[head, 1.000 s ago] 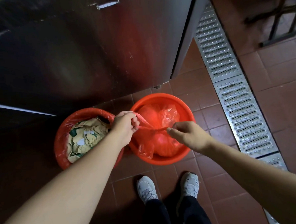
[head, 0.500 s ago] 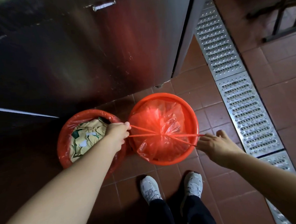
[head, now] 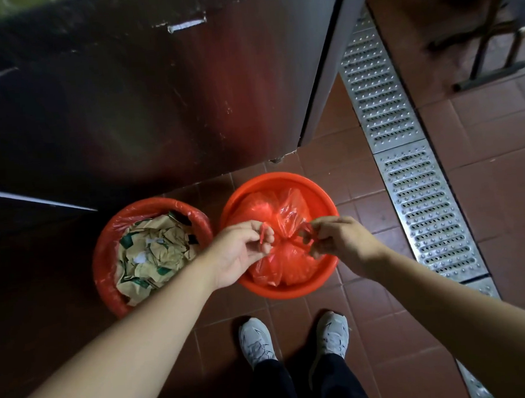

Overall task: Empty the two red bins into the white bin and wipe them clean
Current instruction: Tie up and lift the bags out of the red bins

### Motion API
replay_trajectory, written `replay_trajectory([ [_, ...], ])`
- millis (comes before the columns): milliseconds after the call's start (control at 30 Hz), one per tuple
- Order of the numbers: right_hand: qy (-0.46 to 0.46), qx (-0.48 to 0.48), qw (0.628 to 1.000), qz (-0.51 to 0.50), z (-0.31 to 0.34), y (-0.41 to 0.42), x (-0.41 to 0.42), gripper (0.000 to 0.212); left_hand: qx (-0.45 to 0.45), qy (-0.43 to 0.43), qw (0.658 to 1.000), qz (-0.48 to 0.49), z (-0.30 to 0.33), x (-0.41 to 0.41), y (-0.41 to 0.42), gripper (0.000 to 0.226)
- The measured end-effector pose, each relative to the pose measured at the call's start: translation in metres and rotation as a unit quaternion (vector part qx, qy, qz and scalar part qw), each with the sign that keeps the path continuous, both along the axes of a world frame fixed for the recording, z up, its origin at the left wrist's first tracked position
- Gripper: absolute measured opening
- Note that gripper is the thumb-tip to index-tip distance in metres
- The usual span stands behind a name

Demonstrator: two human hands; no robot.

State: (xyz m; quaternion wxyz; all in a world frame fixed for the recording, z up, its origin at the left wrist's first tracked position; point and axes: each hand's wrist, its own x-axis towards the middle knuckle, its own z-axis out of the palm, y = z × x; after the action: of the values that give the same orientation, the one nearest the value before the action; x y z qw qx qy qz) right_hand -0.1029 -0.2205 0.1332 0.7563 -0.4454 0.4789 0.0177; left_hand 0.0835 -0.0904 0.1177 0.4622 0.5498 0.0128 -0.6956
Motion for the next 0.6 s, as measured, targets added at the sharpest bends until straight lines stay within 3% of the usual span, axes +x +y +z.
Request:
replay_trajectory([
  [200,-0.008,-0.033,0.991,0.132,0.000,0.016,0.017,0.038,0.011,0.022,0.989,-0.144,0.005,-0.001,0.003,0.010],
  [367,-0.003,-0.031,0.979,0.204,-0.008,0.027,0.024,0.050,0.026,0.085,0.991,-0.104,0.001,-0.004,0.004,0.004],
  [467,0.009,-0.156,0.953,0.261,-0.017,0.025,0.026,0.046,0.014,0.110,0.990,-0.086,-0.006,-0.004,0.008,0.017],
  [600,0.033,-0.280,0.899,0.334,-0.031,0.020,0.024,0.026,0.032,0.035,0.988,-0.144,-0.012,-0.004,0.014,0.017],
])
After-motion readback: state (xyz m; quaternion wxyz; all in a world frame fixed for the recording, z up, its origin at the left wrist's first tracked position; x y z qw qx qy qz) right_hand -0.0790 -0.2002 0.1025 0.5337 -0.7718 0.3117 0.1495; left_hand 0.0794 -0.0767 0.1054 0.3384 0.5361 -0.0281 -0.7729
